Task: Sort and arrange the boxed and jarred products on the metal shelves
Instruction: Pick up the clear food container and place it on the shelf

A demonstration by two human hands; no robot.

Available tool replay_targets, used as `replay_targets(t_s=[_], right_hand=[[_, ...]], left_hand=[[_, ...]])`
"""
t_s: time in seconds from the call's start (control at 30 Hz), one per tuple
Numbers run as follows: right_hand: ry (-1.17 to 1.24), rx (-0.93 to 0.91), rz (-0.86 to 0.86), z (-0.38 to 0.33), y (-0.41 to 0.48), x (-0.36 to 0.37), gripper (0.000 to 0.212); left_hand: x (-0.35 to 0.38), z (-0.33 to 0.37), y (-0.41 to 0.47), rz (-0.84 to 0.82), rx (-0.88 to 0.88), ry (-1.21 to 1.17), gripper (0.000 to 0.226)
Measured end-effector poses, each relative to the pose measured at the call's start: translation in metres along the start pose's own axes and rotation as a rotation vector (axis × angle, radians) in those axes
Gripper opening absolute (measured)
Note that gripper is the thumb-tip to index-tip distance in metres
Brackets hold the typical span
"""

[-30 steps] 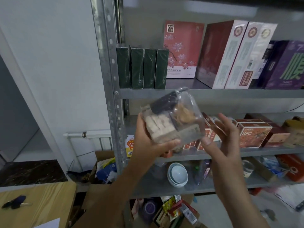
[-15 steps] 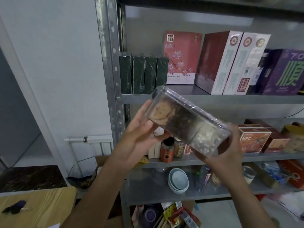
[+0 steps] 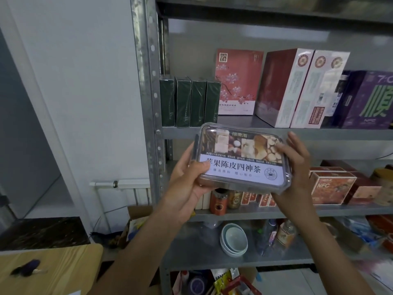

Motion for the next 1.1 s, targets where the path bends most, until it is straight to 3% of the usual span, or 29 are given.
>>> replay_targets(t_s=[0.07,0.17,0.27,0.43,0.53,0.7,0.8,0.9,1.0,1.1], right_hand=[[0.302,0.233,-0.029,0.001,-0.006,-0.001,0.072],[0.825,0.608,0.102,0.008,-0.01,-0.003,0.055],[1.043,0.72,0.183,0.012,-0.005,0.0,0.051],[0.619,0.581,-0.105,0.012,0.003,0.005,0.113],[0.446,0.437,-0.201,0.019,0.016,0.002,0.131],[0.066,0.163,-0.113,0.038,0.044,-0.01,0.115],[-0.294,0.009,-0.281,0.042,0.053,-0.001,0.104],[-0.477,-0.03,-0.462,0.039,0.056,0.02,0.111],[-0.633,-0.049,-0.352,0.032,0.054,0.032,0.096],[-0.799,-0.225,-0.184,0.023,0.047,0.043,0.077]], left_hand=[[-0.004,0.0,0.001,0.021,0.071,0.022,0.079],[-0.01,0.009,0.005,0.027,0.142,0.093,0.085],[-0.009,0.015,0.012,-0.002,0.177,0.102,0.088],[0.001,0.018,0.03,-0.042,0.206,0.129,0.095],[0.009,0.025,0.041,-0.07,0.228,0.133,0.087],[0.025,0.032,0.059,-0.024,0.209,0.154,0.086],[0.035,0.036,0.071,0.062,0.215,0.188,0.08],[0.046,0.029,0.079,0.095,0.195,0.173,0.069],[0.051,0.02,0.083,0.168,0.174,0.103,0.063],[0.058,0.022,0.085,0.197,0.158,0.095,0.052]])
Point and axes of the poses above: each hand's wrist, its own y-axis towards the middle knuckle, its own x-axis out of the palm, z = x × y, the point moved 3 cm from there along y, towards the middle knuckle, and after that the axes turned 14 degrees about -x, right-handed, at the moved point
